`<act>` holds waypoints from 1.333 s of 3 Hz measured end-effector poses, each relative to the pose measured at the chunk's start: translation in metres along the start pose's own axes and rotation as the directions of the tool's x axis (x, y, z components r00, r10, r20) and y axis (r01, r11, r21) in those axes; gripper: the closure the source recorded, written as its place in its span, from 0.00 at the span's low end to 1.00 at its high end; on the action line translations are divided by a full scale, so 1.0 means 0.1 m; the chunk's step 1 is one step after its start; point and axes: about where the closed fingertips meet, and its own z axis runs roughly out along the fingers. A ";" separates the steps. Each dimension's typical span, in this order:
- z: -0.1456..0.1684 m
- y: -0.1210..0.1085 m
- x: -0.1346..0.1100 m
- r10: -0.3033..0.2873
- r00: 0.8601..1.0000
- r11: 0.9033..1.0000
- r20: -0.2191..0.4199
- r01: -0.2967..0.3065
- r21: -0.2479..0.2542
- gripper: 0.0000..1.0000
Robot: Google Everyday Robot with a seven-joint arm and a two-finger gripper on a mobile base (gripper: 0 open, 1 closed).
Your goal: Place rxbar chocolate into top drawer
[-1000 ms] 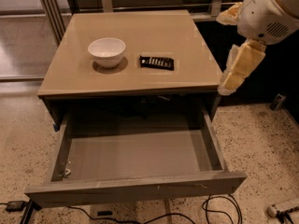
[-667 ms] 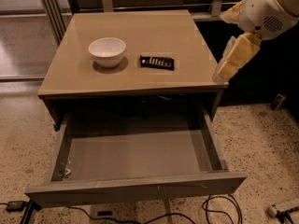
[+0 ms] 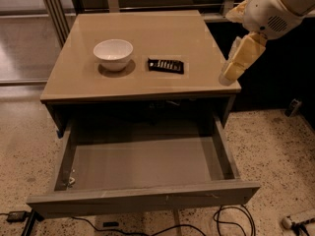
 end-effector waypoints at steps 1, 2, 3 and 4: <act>0.23 -0.22 -0.05 -0.037 0.999 0.999 -0.007 0.037 -0.010 0.00; 0.54 -0.47 -0.08 -0.047 0.999 0.999 -0.014 0.046 -0.022 0.00; 0.86 -0.66 -0.02 -0.030 0.999 0.999 -0.030 0.029 -0.034 0.00; 1.24 -0.78 -0.08 -0.012 1.000 0.998 -0.022 0.011 -0.055 0.00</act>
Offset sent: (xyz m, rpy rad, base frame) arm 0.1110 0.0254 -0.0530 -0.0402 0.0158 0.0412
